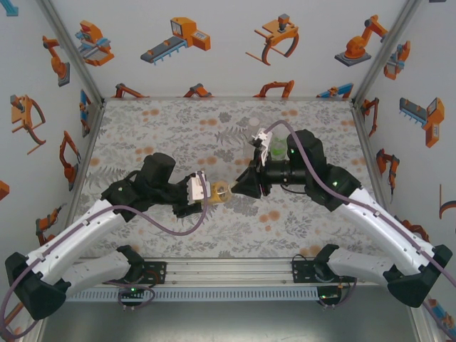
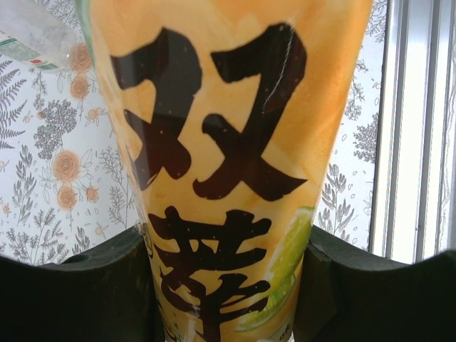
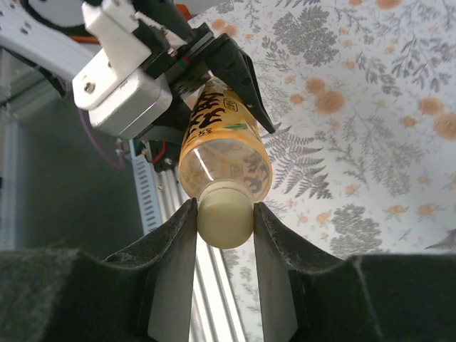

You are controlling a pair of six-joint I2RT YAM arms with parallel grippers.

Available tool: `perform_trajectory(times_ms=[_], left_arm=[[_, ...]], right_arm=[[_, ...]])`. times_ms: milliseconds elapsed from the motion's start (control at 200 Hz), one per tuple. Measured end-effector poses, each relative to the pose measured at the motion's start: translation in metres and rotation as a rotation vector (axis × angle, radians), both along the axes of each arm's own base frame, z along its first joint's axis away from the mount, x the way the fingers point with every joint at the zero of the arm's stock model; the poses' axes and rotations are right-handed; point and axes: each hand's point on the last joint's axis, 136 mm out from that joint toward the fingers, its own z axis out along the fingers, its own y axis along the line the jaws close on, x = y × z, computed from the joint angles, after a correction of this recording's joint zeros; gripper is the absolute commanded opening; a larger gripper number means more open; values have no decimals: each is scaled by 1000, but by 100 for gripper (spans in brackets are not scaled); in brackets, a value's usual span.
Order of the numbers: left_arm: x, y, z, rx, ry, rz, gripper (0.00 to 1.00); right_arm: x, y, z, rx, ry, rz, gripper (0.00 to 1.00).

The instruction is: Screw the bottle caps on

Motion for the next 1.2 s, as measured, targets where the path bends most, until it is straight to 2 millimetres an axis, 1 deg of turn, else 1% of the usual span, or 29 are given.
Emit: perform_trajectory(times_ms=[300,406,506,626,861,1197], left_arm=[[3,5,-8,12,5,40,0],[6,5,-11,8,5,63,0],[10,5,-11,-4,7,91,0],[14,3,-8,-27,8,113,0],[21,-6,8,-106,10,144,0],[25,-16,13,-158,60,158,0]], right_arm=[[19,-3,-18,38,241,-190,0],[27,-5,-23,55,304,-260,0],[34,-7,-24,82,341,-313,0],[39,-11,-20,110,342,-366,0],[45,-20,1,175,277,-426,0],[53,-26,10,205,232,-475,0]])
